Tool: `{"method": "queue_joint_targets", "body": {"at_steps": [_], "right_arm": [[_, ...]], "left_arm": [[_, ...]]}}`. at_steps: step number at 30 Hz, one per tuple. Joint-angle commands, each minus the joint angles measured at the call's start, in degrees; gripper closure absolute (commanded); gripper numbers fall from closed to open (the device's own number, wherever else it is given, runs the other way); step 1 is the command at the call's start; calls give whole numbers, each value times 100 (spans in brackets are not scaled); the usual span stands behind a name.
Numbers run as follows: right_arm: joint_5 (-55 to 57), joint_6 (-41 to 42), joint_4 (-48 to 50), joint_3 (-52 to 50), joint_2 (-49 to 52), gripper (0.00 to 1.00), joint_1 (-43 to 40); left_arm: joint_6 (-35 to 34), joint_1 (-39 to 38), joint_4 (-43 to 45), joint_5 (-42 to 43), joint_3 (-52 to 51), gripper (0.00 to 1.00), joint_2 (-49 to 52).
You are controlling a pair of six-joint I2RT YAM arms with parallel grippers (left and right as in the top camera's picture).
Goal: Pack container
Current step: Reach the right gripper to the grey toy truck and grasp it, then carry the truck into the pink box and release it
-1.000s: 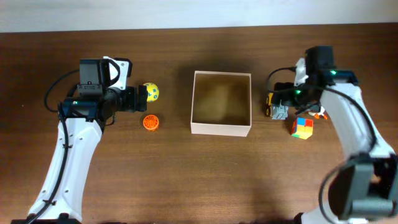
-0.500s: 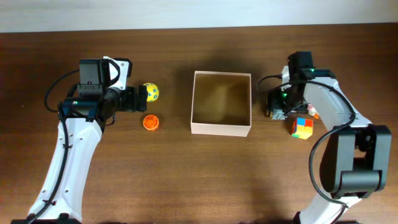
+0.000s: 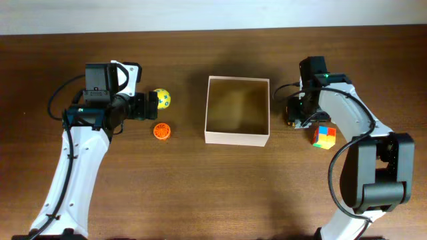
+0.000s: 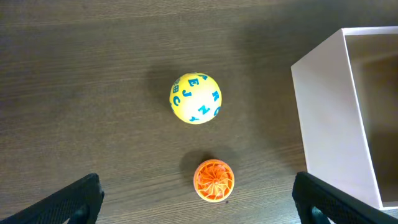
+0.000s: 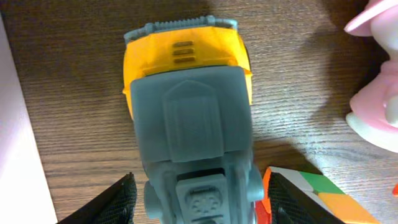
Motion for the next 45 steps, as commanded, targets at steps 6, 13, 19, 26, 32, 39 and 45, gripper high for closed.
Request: {"method": "queue_joint_targets", "body": {"at_steps": [6, 13, 19, 26, 32, 39, 45], "right_arm": [[-149, 39, 0, 85, 52, 50, 11], [-140, 42, -125, 181, -22, 67, 11], [-129, 184, -901, 1158, -511, 77, 138], [-146, 503, -1945, 2597, -1106, 86, 898], [-122, 1202, -2017, 2640, -1167, 86, 1740], [-74, 1663, -1443, 1950, -632, 86, 2343], [74, 1982, -588, 1217, -155, 86, 2277]], "left_arm": [[-55, -11, -7, -44, 127, 1, 31], [-55, -11, -7, -44, 127, 1, 31], [-55, -11, -7, -44, 127, 1, 31], [-55, -11, -7, -44, 127, 1, 31], [-55, -11, -7, -44, 127, 1, 31], [-55, -11, -7, -44, 127, 1, 31], [-55, -11, -7, -44, 127, 1, 31]]}}
